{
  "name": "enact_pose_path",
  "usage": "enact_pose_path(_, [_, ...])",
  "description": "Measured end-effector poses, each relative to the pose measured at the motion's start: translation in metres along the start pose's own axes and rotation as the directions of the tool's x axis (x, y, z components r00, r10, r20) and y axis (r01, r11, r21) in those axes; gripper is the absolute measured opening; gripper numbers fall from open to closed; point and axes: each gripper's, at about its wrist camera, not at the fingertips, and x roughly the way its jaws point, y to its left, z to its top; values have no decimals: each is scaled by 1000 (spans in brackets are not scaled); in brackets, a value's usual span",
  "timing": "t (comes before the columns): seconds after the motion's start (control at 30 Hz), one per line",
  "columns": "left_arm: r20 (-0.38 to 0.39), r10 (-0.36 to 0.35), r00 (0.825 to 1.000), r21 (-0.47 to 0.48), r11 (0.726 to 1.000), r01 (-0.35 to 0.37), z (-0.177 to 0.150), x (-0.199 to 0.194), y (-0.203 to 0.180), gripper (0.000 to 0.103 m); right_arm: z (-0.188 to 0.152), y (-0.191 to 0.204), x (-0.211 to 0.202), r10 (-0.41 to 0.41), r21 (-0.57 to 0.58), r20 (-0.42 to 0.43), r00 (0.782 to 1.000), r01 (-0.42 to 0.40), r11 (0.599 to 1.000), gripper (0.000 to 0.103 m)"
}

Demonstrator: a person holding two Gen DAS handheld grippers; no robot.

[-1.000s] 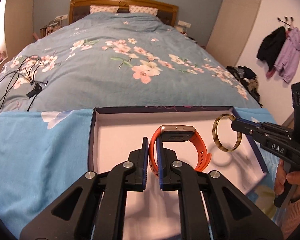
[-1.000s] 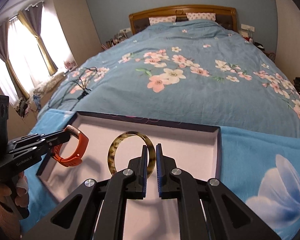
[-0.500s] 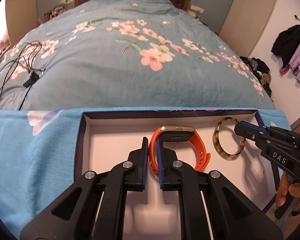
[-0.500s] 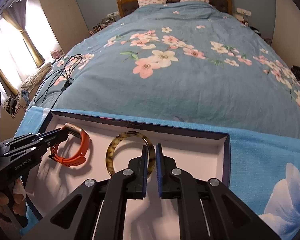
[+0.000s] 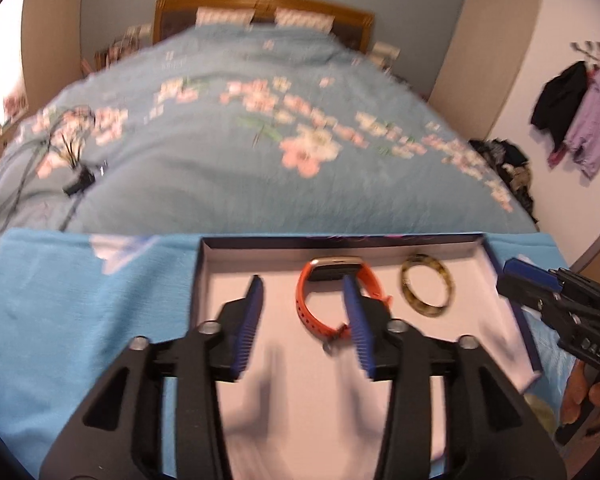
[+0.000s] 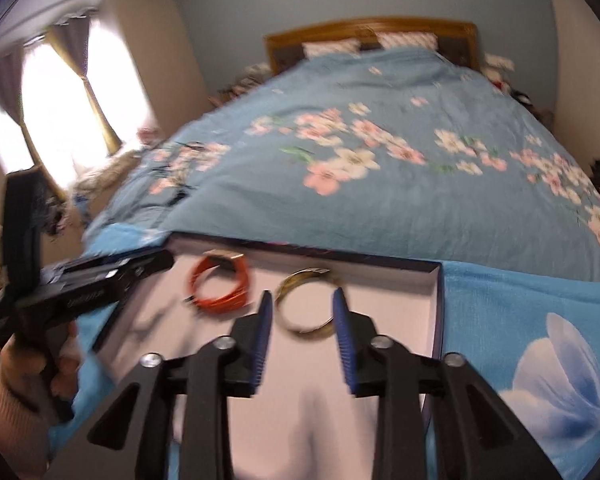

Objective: Organize jewelry
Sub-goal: 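Carry the watch band and bangle into the box and open both grippers, then move the right gripper to the clear bead bracelet and close on it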

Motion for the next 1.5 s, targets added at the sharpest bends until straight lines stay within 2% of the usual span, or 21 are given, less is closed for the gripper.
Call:
enact_pose_path(0.1, [59,-31,998,41,999,28,-14,-36,-4,48,-24,17,-34,35,-88,29,999,-33,996,38])
enact_pose_path(0.23, [96,-71,993,107,992,61,-46,-79,-10,51,-59,31,-61,68,-158,12,998,-65,985,38])
enact_pose_path(0.37, [87,-92,992,159,984,77,-85,-103,-13,51,-95,36,-73,79,-178,-25,997,-82,981,38])
enact_pose_path(0.6, [48,-143,989,185,974,132,-140,-129,-18,51,-139,36,-72,89,-145,-96,991,-103,984,36])
enact_pose_path(0.8, [23,-183,983,217,961,174,-171,-145,-29,51,-150,32,-69,84,-116,-117,990,-98,988,36])
enact_pose_path(1.13, [-35,-209,977,259,943,210,-188,-136,-47,52,-151,36,-60,118,-98,-140,983,-132,986,37])
enact_pose_path(1.17, [-38,-210,977,262,941,213,-189,-136,-48,51,-151,35,-59,122,-92,-145,982,-136,986,35])
enact_pose_path(1.23, [-44,-214,976,262,940,218,-190,-136,-50,51,-151,33,-58,134,-82,-154,979,-148,986,20])
enact_pose_path(1.27, [-47,-216,975,262,939,221,-190,-135,-51,51,-152,33,-59,138,-81,-152,979,-152,985,16])
enact_pose_path(1.4, [-57,-218,974,258,940,226,-191,-132,-50,52,-151,35,-66,132,-92,-129,983,-144,985,6])
enact_pose_path(1.43, [-58,-219,974,257,940,226,-191,-132,-50,51,-150,35,-69,126,-93,-120,985,-138,986,0])
enact_pose_path(1.5, [-61,-223,973,256,939,231,-190,-131,-49,51,-149,36,-74,136,-91,-107,985,-146,985,0])
